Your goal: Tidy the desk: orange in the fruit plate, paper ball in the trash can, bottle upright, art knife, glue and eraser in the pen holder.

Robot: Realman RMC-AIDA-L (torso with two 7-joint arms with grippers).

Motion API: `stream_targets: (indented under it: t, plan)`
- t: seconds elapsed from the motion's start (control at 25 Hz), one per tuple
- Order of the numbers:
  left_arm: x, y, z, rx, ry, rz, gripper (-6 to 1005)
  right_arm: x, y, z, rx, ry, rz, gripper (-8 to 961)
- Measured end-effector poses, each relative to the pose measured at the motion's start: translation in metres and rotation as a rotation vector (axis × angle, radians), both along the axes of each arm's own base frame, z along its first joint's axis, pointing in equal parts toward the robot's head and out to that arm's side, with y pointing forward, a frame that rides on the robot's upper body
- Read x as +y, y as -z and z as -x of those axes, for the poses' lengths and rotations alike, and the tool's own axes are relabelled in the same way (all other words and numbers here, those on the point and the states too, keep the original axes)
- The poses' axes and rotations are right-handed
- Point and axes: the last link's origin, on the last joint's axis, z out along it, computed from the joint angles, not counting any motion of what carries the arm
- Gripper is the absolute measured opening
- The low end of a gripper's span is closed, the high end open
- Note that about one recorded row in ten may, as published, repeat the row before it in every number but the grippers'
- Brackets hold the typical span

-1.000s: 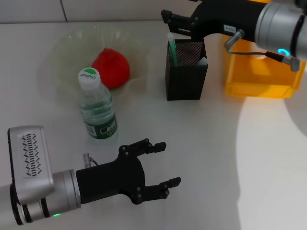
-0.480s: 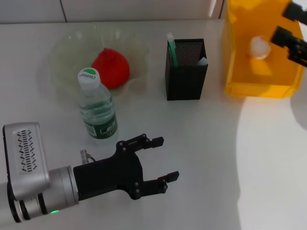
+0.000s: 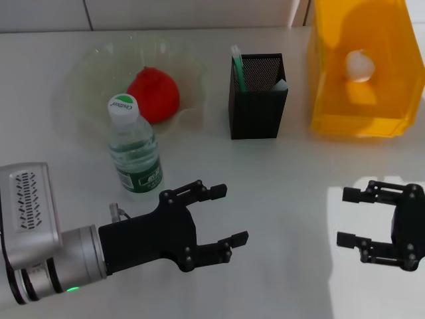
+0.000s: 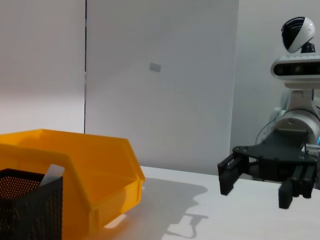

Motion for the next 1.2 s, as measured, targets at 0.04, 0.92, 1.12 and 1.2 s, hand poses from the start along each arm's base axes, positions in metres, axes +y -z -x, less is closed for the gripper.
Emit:
stream_targets:
  t: [0.04,0.92,1.12,1.2]
  plan:
    - [0.000,0.000,0.000,-0.002,-0.009,0.007,800,0.000,0.002,0.000,-0.009,-0.004,0.014,680]
    - [-0.004,-0.002,0.003,-0.011,-0.026,0.026,800,0.012,0.019,0.009,-0.027,0.049,0.116,684]
    - [-0.005,-0.002,0.004,-0.009,-0.025,0.023,800,0.012,0.020,0.011,-0.026,0.044,0.117,686]
    - [-0.006,-0.002,0.005,-0.009,-0.026,0.023,800,0.012,0.019,0.012,-0.027,0.038,0.118,687]
